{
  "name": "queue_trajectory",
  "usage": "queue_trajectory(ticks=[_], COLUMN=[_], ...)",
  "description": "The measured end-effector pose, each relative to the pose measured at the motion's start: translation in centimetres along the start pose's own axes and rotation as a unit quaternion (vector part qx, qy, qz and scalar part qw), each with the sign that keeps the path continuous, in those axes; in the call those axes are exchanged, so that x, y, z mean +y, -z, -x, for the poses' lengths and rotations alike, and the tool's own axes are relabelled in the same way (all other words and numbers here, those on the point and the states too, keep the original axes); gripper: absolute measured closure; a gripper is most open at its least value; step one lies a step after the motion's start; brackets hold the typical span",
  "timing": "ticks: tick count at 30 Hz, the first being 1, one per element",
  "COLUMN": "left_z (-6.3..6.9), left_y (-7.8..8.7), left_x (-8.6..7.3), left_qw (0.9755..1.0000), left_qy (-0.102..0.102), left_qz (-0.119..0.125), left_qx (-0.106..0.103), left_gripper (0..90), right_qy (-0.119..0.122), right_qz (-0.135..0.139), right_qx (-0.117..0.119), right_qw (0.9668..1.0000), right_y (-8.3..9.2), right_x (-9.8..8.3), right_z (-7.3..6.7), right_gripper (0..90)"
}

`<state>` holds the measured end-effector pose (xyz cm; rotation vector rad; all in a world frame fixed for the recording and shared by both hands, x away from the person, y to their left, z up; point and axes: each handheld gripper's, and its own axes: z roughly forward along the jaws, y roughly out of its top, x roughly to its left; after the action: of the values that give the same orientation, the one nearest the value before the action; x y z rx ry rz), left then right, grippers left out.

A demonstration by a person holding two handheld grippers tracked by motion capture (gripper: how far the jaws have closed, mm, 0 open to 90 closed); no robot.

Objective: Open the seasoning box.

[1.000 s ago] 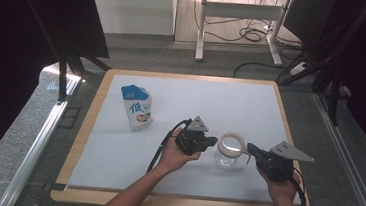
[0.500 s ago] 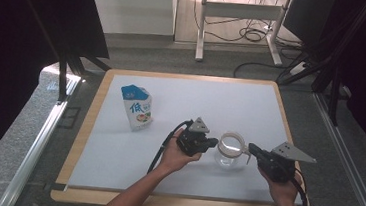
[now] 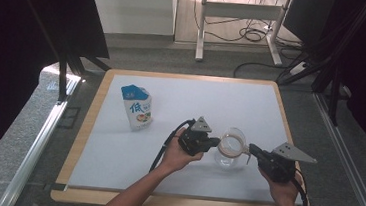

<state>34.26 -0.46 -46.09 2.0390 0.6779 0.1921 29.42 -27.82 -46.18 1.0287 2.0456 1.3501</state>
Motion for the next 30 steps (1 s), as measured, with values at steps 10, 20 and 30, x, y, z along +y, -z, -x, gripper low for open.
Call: queue_trajectory(ticks=[10,20,30], left_z=[0.2,1.0,3.8], left_y=[0.1,0.3,-1.0], left_x=[1.2,2.9,5.4], left_qw=[0.9999,0.9997,0.9977], left_qy=[-0.014,-0.022,-0.061], left_qz=[0.003,0.006,0.002], left_qx=[-0.002,-0.012,-0.029], left_gripper=[90.0,90.0,90.0], right_qy=[0.0,0.04,0.044], right_qz=[0.011,-0.033,-0.078], right_qx=[0.026,0.065,0.082], right_qw=[0.9996,0.9965,0.9926], right_y=[0.7,-1.2,-3.5], right_x=[0.4,-2.4,-4.6], right_z=[-1.5,-5.6,-6.3], right_gripper=[90.0,71.6,64.3])
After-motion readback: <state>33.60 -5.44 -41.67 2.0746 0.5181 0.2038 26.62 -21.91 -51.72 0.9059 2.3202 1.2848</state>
